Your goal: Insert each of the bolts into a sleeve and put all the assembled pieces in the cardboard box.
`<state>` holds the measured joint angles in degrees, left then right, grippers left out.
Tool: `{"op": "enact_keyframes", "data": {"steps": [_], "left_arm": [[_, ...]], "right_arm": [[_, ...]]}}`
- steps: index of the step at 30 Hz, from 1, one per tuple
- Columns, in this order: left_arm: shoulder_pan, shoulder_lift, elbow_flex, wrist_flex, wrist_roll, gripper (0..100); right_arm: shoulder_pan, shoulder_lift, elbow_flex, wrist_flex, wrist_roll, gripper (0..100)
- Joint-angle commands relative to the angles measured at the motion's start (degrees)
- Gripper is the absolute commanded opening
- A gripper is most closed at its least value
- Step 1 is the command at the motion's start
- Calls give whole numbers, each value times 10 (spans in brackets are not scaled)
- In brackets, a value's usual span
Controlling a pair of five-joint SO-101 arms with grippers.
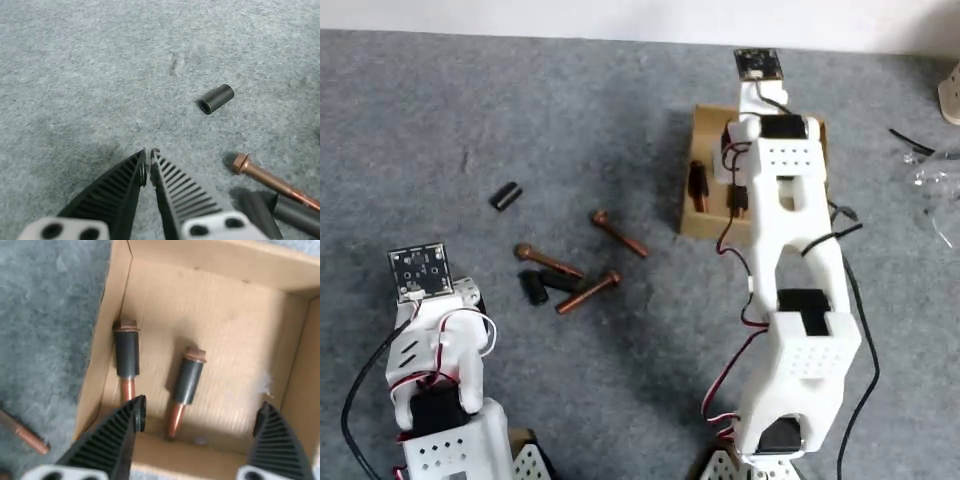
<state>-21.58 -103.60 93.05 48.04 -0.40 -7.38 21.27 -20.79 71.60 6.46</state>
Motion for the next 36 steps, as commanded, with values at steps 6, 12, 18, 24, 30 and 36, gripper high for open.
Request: {"op": "enact_keyframes", "data": {"steps": [6,12,18,24,30,36], "left_arm": [[4,-4,-11,-11,-4,35],[3,-4,-11,-11,-4,35],[1,-4,-11,-11,-4,35],[0,-5,-12,-11,-4,34],[-14,-6,-14,-11,-1,32],[-47,-6,-17,-11,28,34]], "right_arm": [[-113,-159,-20,103,-3,303],[-259,-244,50,134,-3,303],[-330,-281,181,89,85,303],[-358,-281,313,-32,86,303],[-432,-280,385,-137,130,303],[-473,-278,396,-184,142,303]]}}
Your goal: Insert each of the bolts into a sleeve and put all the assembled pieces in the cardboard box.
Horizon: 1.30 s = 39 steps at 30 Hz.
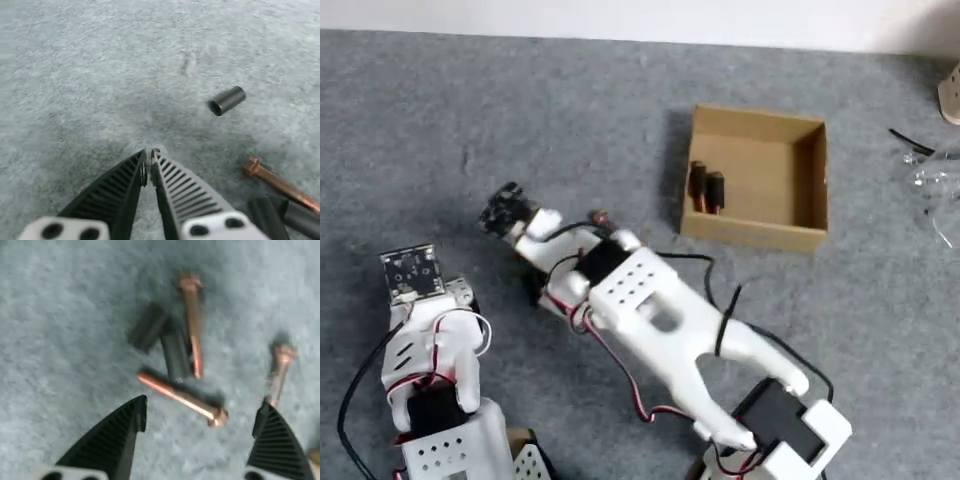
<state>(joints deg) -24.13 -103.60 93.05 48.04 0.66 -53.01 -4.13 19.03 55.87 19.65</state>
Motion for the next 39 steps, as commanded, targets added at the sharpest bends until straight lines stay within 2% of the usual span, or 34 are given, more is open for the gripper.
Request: {"op": "enact_keyframes", "data": {"steps": [1,5,16,25,29,36,39], "left_arm": [[-22,-6,-17,-11,18,34],[-21,-6,-17,-11,18,34],[-23,-6,-17,-11,18,34],[-22,-6,-17,-11,18,34],[-22,-6,-17,-11,18,34],[-24,-6,-17,-11,17,34],[-24,-6,-17,-11,17,34]], "right_arm": [[-20,-24,-2,-29,10,303],[-28,-20,-3,-37,7,303],[-60,120,-51,-33,5,303],[-29,128,-47,-40,10,303],[-21,132,-40,-100,6,303],[-21,194,-35,-99,6,302],[-21,211,-45,-99,6,245]]}}
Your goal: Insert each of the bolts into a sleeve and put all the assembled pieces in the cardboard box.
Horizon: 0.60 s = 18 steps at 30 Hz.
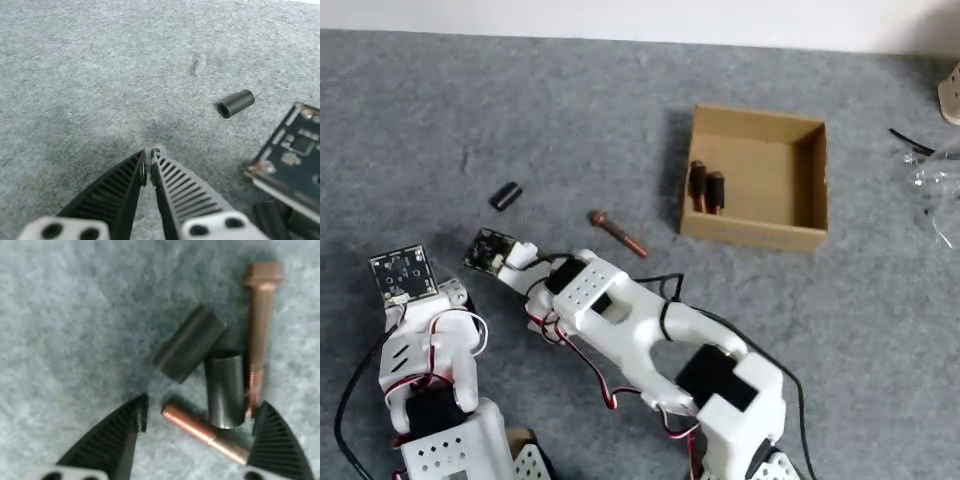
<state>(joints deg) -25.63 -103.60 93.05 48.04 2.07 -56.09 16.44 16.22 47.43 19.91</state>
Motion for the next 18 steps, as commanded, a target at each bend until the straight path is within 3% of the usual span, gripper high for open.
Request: {"op": "enact_keyframes", "data": {"steps": [1,5,12,18], "left_arm": [[-9,-6,-17,-11,3,34],[-8,-6,-17,-11,3,34],[-7,-6,-17,-11,1,34],[-7,-6,-17,-11,1,34]], "right_arm": [[10,9,-19,-15,4,211],[12,17,-30,-17,3,108],[12,23,-35,-17,2,110],[12,23,-48,-34,-65,110]]}}
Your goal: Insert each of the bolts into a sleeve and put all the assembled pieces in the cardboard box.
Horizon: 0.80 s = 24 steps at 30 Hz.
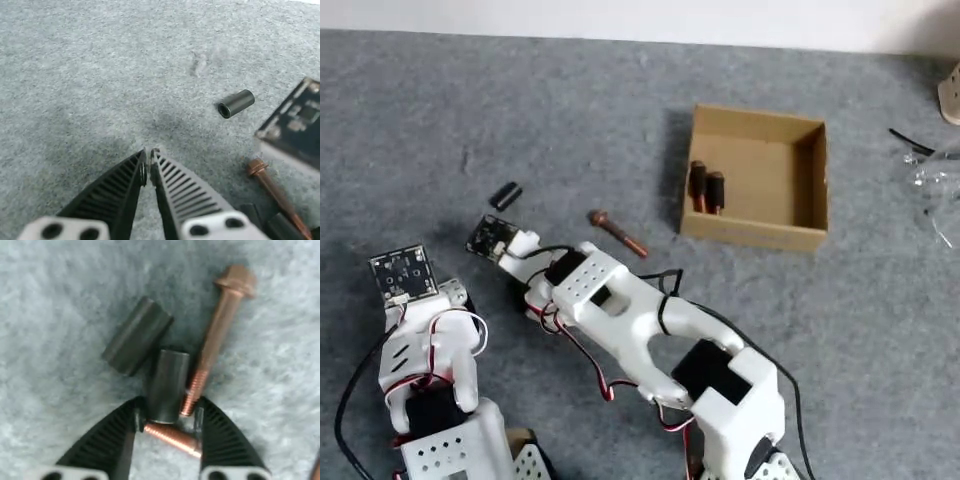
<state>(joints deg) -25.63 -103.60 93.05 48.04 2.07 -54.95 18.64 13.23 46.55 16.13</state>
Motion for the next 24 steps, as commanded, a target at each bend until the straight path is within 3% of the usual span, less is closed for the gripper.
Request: {"op": "enact_keyframes", "data": {"steps": [1,24], "left_arm": [[-7,-6,-17,-11,1,34],[-10,-7,-17,-11,1,34]], "right_arm": [[0,2,-22,-25,-29,110],[0,-1,-75,-22,-28,110]]}}
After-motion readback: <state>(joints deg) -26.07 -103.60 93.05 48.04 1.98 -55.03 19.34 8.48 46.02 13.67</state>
